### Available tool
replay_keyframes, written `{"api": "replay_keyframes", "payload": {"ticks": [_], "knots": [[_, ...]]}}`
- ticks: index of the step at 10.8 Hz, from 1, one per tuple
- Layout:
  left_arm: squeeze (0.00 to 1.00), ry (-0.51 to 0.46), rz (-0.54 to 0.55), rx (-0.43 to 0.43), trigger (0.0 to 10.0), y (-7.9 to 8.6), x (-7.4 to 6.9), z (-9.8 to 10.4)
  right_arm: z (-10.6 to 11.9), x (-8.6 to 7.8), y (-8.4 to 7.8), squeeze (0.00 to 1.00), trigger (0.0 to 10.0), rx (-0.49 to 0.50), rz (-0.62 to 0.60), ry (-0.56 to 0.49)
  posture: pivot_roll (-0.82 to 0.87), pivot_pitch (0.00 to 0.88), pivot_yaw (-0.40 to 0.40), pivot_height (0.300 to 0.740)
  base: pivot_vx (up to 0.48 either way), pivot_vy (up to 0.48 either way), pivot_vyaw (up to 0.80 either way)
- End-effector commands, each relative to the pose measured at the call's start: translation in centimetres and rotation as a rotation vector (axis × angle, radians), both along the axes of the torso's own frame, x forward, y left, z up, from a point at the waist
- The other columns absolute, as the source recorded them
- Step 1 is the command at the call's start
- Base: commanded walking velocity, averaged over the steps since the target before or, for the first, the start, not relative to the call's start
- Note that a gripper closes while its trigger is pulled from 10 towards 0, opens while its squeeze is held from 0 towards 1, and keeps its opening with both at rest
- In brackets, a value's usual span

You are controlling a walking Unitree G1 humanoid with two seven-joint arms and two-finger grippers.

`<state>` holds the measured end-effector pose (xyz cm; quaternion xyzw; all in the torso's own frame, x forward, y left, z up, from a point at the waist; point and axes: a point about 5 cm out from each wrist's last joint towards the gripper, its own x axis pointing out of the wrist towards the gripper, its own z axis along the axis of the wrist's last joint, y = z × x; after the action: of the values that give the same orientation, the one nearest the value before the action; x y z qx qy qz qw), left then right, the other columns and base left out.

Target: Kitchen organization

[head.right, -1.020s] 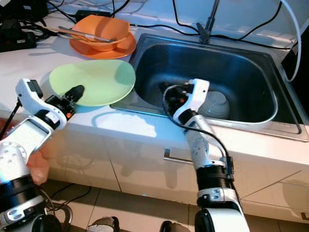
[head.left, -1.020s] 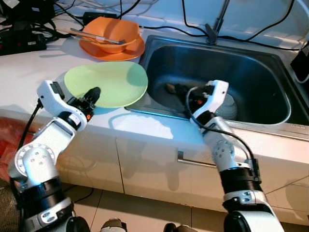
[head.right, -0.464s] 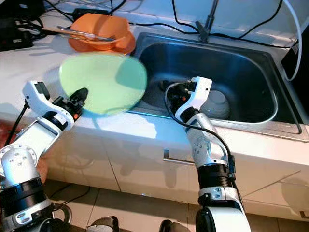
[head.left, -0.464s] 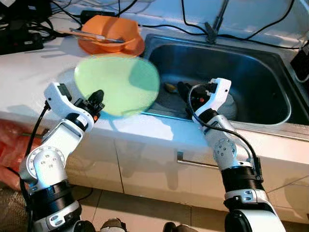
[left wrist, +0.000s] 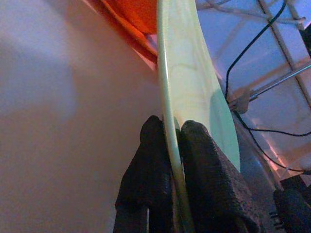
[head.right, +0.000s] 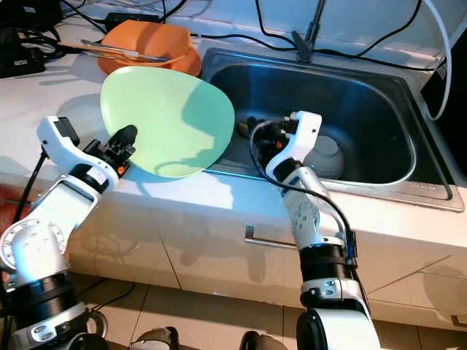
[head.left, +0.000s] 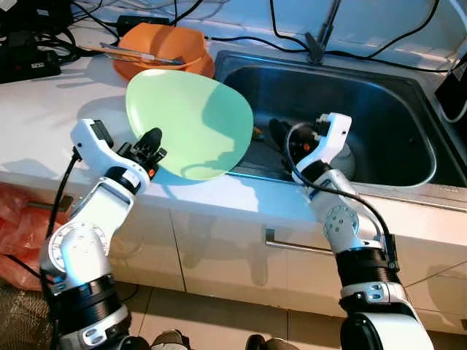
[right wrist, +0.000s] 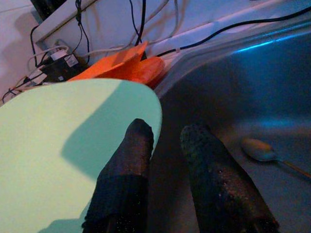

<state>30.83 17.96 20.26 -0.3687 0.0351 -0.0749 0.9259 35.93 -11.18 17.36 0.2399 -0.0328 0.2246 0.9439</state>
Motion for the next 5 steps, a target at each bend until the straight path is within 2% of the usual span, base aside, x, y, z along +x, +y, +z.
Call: {"api": "replay_keyframes", "payload": {"ticks": [1,2,5], "knots": [[0.00,0.001,-0.026,0.024,0.0,-1.0,0.1,-0.1,0.2,0.1,-0.6,0.00,10.0,0.005,-0.025,-0.006,0.15,0.117,-0.080,0.740,0.000,0.000,0.00],[0.00,-0.018,-0.029,0.016,0.0,-1.3,0.2,0.1,0.2,0.1,-0.6,0.00,10.0,0.006,-0.029,-0.004,0.15,0.116,-0.080,0.740,0.000,0.000,0.00],[0.00,-0.216,0.014,-0.082,0.0,-2.3,0.6,2.9,0.2,0.4,-0.9,0.00,10.0,0.002,-0.047,0.001,0.14,0.106,-0.080,0.740,0.000,0.000,0.00]]}}
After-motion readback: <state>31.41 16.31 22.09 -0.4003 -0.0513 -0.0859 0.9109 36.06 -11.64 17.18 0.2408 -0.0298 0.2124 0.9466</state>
